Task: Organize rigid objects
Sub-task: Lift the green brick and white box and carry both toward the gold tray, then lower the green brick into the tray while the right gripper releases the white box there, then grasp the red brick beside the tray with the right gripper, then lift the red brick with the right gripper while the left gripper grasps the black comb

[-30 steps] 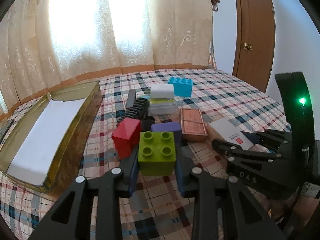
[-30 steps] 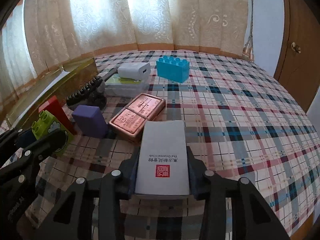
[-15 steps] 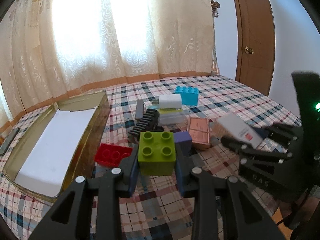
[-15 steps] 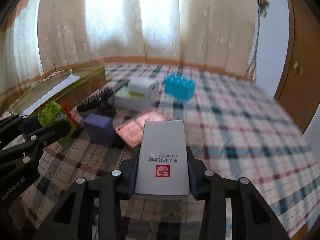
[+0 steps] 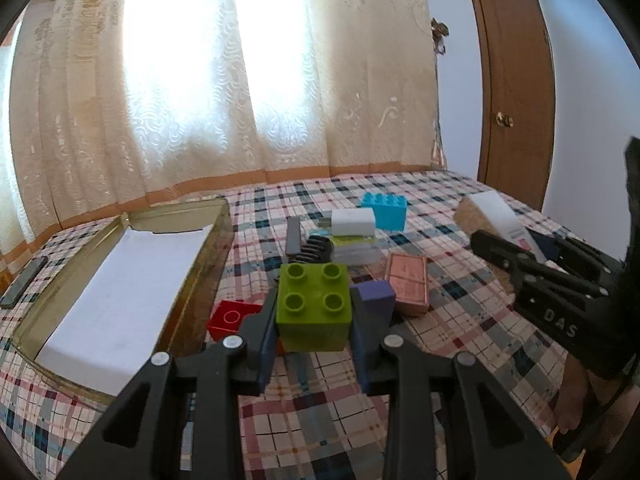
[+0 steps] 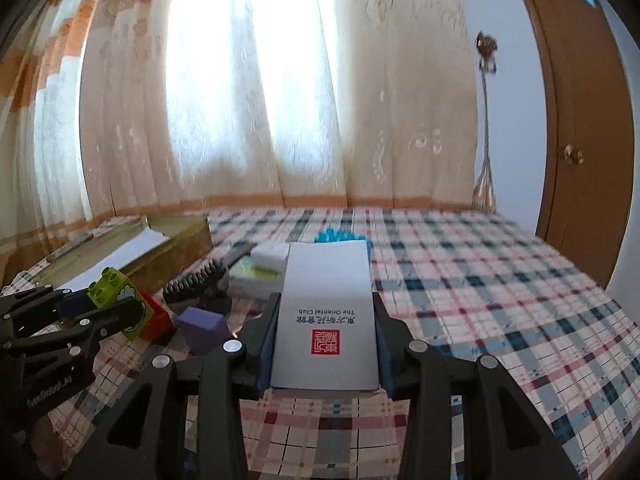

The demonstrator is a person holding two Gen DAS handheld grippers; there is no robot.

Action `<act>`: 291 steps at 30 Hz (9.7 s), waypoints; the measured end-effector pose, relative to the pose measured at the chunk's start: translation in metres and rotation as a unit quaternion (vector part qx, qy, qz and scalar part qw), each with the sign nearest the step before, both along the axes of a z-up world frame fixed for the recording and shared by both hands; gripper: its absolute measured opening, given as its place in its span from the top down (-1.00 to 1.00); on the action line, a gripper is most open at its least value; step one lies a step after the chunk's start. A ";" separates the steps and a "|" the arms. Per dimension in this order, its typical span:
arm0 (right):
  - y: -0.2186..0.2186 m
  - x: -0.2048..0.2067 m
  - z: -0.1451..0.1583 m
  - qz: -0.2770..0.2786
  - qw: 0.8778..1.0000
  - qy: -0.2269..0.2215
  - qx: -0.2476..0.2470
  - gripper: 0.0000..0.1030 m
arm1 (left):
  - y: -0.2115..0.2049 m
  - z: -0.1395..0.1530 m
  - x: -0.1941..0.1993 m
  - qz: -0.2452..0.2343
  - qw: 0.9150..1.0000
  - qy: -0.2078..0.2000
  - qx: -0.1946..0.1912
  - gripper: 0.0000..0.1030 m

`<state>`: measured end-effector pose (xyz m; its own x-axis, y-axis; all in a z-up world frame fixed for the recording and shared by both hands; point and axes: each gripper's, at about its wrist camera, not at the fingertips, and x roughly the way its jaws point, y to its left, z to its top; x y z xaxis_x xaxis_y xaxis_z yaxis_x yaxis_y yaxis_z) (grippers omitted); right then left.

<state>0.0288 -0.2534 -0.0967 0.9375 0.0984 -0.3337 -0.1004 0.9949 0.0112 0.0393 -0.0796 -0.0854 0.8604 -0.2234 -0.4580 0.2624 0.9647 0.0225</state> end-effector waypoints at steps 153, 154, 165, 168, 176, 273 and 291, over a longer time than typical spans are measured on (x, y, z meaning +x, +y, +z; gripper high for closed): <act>0.195 0.004 0.046 0.191 0.981 0.013 -0.017 0.15 | 0.174 0.029 0.037 0.147 0.988 -0.009 -0.041 0.41; 0.200 0.012 0.048 0.191 0.981 0.019 -0.021 0.15 | 0.176 0.030 0.043 0.146 0.988 -0.003 -0.044 0.41; 0.225 0.093 0.037 0.185 0.977 0.107 -0.014 0.15 | 0.192 0.031 0.101 0.146 0.986 0.075 -0.031 0.41; 0.223 0.111 0.031 0.179 0.975 0.130 -0.004 0.15 | 0.195 0.028 0.114 0.148 0.984 0.098 -0.024 0.41; 0.233 0.134 0.024 0.190 0.966 0.173 -0.018 0.15 | 0.192 0.026 0.141 0.133 0.980 0.148 -0.004 0.41; 0.164 0.045 -0.031 0.216 0.951 0.208 -0.083 0.26 | 0.130 0.006 0.021 0.167 0.985 0.041 -0.024 -0.70; 0.056 0.018 -0.001 0.019 0.994 0.109 -0.002 0.26 | 0.036 0.017 0.040 0.067 0.997 0.041 0.010 -0.70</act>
